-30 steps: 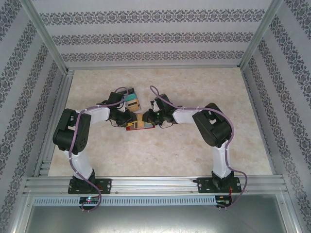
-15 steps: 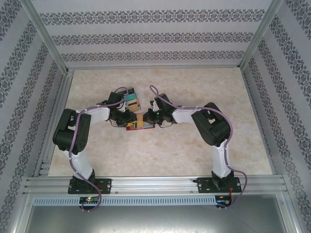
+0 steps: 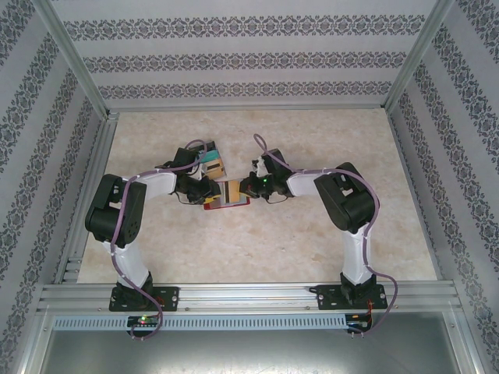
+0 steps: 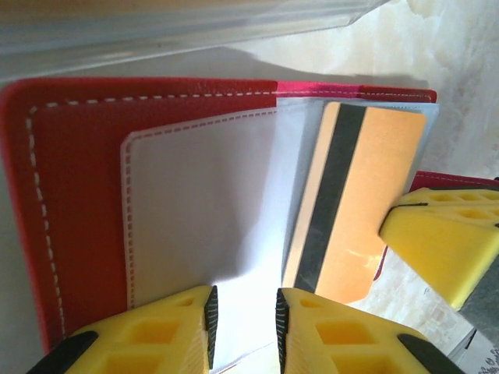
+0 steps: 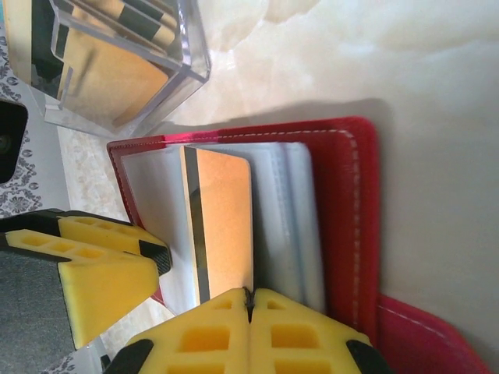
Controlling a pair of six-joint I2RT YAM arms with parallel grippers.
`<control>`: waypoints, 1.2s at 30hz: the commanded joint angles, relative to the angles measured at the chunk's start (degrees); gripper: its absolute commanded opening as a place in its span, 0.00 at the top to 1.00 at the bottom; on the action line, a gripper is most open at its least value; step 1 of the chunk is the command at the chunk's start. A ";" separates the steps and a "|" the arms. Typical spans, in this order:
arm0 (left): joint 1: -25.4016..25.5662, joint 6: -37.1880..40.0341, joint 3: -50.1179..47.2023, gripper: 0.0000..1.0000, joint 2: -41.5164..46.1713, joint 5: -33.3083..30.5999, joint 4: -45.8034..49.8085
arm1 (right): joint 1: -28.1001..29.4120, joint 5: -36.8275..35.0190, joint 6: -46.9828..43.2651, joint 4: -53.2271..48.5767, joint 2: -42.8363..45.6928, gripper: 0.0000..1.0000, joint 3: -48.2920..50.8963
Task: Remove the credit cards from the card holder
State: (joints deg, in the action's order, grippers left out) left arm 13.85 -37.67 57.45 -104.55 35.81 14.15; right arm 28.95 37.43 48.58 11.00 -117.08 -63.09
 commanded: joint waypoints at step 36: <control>-3.39 -19.87 -2.38 0.54 13.24 11.18 -22.93 | -2.84 -1.31 -0.07 -1.34 22.22 1.00 5.62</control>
State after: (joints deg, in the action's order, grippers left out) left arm 11.35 -54.57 56.23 -93.43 44.82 -3.18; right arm 26.35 36.71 48.05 9.23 -96.55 -57.60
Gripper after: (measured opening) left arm 0.465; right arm 0.063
